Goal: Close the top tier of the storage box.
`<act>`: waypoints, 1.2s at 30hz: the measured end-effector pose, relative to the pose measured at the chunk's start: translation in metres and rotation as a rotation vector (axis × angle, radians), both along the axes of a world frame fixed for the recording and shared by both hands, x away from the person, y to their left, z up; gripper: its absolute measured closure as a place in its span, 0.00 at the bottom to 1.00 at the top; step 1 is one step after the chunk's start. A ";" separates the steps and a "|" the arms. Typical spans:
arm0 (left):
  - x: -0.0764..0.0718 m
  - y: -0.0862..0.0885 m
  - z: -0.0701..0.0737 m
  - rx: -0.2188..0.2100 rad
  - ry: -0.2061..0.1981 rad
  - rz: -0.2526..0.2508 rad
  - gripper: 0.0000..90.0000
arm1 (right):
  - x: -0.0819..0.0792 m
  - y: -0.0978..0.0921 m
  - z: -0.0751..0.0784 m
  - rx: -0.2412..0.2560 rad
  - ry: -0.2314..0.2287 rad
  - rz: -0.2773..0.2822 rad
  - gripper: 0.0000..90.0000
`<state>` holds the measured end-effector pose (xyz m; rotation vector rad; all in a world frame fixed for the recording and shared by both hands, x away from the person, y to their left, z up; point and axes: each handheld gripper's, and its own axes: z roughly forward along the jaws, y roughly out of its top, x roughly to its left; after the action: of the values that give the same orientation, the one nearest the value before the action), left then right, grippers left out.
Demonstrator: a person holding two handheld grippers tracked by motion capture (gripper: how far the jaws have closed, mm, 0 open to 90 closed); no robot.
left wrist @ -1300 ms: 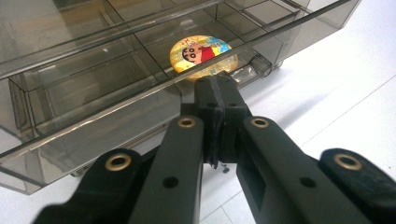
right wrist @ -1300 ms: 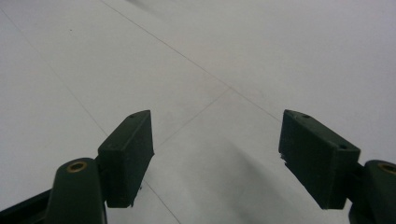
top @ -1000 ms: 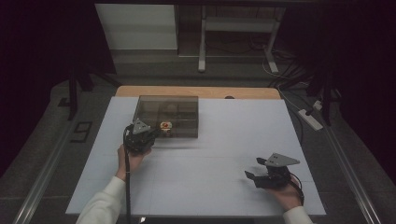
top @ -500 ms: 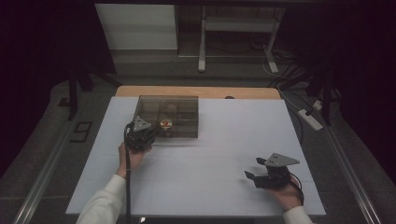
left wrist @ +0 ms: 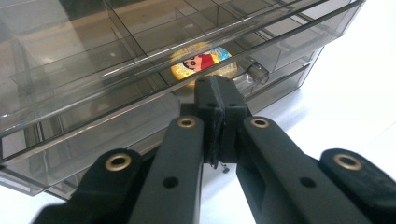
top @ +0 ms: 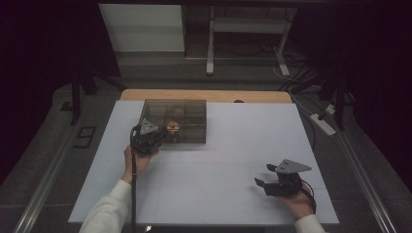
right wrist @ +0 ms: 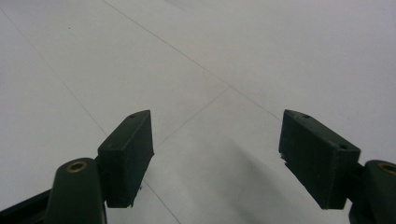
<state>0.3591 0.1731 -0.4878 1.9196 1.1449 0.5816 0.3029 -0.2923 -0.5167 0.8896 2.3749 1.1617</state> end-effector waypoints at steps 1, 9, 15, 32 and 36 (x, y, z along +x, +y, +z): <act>0.001 0.000 0.000 -0.001 0.000 0.001 0.98 | 0.000 0.000 0.000 0.000 0.000 0.000 0.28; 0.005 0.000 -0.001 0.003 0.001 0.006 0.99 | 0.000 0.000 0.000 -0.002 0.000 0.000 0.28; 0.008 0.000 -0.001 0.002 0.000 0.010 0.98 | 0.000 0.000 0.000 -0.005 0.001 0.000 0.28; 0.007 0.002 -0.001 -0.002 0.006 0.008 0.98 | 0.000 -0.001 0.000 0.000 -0.002 -0.002 0.28; 0.004 0.002 0.001 -0.006 0.002 0.001 0.98 | 0.000 -0.002 0.001 0.001 -0.004 -0.001 0.28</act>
<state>0.3631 0.1748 -0.4867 1.9154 1.1476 0.5763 0.3030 -0.2942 -0.5157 0.8880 2.3710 1.1640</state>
